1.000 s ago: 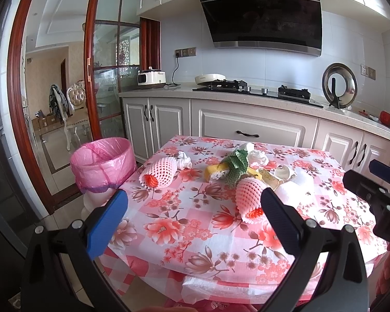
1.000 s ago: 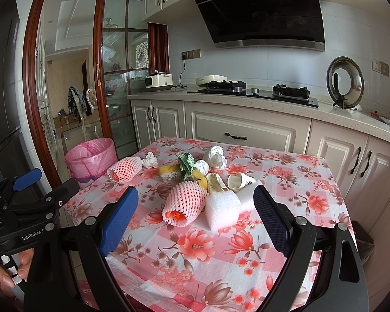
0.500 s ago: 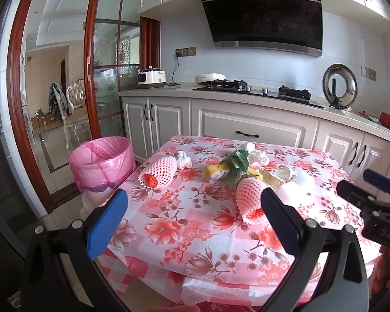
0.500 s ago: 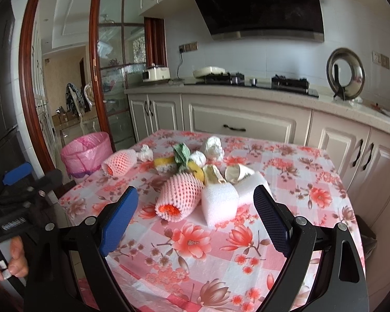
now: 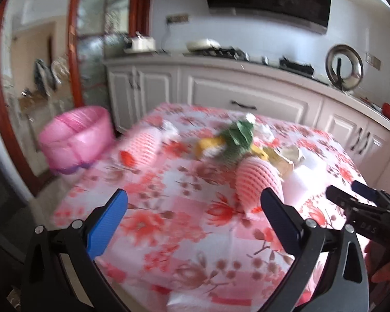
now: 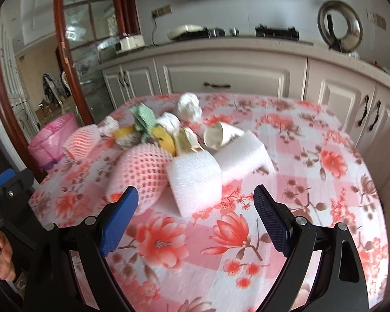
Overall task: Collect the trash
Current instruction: 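Grasp the pink foam fruit net with the left tool while the right tool grasps a white foam block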
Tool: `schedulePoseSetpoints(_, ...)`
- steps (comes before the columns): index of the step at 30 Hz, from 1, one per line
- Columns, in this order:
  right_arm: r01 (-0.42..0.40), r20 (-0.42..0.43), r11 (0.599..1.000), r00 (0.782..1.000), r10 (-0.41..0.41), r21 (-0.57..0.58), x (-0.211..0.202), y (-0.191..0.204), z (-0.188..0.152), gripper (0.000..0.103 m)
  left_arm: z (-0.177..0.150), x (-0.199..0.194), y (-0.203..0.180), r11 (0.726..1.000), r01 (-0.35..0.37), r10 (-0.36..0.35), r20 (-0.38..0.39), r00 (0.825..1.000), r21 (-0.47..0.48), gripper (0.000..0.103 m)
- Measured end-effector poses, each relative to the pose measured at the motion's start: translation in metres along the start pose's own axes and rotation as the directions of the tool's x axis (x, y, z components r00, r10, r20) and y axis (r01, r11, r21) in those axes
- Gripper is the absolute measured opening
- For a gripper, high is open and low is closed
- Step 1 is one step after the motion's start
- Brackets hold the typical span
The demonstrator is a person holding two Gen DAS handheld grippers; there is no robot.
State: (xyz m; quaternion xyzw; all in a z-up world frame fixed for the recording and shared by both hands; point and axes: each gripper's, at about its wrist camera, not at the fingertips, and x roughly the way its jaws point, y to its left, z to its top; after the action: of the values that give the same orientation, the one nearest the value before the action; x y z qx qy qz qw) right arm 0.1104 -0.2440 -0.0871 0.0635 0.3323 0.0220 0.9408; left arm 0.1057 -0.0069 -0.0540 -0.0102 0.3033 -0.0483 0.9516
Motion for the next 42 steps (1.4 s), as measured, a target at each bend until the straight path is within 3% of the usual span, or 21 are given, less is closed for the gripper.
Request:
schedulePoseSetpoints(7, -0.004, -0.089, 1.000, 0.996, 0.005, 0.011, 0.056, -0.009, 0.010, 0.085, -0.002, 0.051, -0.009, 0.998, 0.065, -0.065, -0.056, 0.996, 0.002, 0.098)
schedulePoseSetpoints(12, -0.027, -0.134, 0.999, 0.991, 0.023, -0.027, 0.085, -0.004, 0.015, 0.085, -0.002, 0.065, -0.008, 0.998, 0.056, -0.057, -0.068, 0.996, -0.008, 0.098)
schedulePoseSetpoints(15, -0.042, -0.143, 0.998, 0.989, 0.036, -0.043, 0.092, -0.003, 0.015, 0.072, 0.001, 0.073, -0.009, 0.998, 0.062, -0.063, -0.088, 0.994, -0.016, 0.098)
schedulePoseSetpoints(16, -0.057, -0.144, 0.998, 0.988, 0.050, -0.042, 0.093, -0.005, 0.014, 0.062, 0.002, 0.075, -0.011, 0.998, 0.067, -0.068, -0.092, 0.993, -0.014, 0.098)
schedulePoseSetpoints(24, -0.081, -0.069, 0.995, 0.994, 0.085, 0.056, 0.061, -0.047, 0.008, 0.062, 0.016, 0.097, -0.054, 0.992, 0.126, -0.123, -0.086, 0.989, 0.029, 0.099)
schedulePoseSetpoints(32, -0.075, 0.012, 0.993, 0.997, 0.074, 0.095, 0.028, -0.073, 0.003, 0.062, 0.009, 0.129, -0.102, 0.990, 0.096, -0.089, -0.071, 0.994, 0.106, 0.098)
schedulePoseSetpoints(35, -0.073, 0.012, 0.991, 0.997, 0.072, 0.109, 0.027, -0.079, 0.004, 0.062, 0.003, 0.137, -0.112, 0.985, 0.060, -0.051, -0.064, 0.997, 0.160, 0.083)
schedulePoseSetpoints(37, -0.070, 0.011, 0.991, 0.998, 0.069, 0.111, 0.027, -0.079, 0.003, 0.062, 0.000, 0.141, -0.113, 0.983, 0.050, -0.037, -0.075, 0.996, 0.175, 0.065)
schedulePoseSetpoints(39, -0.075, 0.010, 0.991, 0.997, 0.074, 0.114, 0.028, -0.078, 0.003, 0.062, -0.003, 0.145, -0.111, 0.983, 0.059, -0.044, -0.094, 0.995, 0.171, 0.056)
schedulePoseSetpoints(42, -0.083, 0.002, 0.991, 0.997, 0.083, 0.107, 0.030, -0.072, 0.002, 0.062, -0.006, 0.144, -0.105, 0.983, 0.066, -0.051, -0.090, 0.995, 0.171, 0.030)
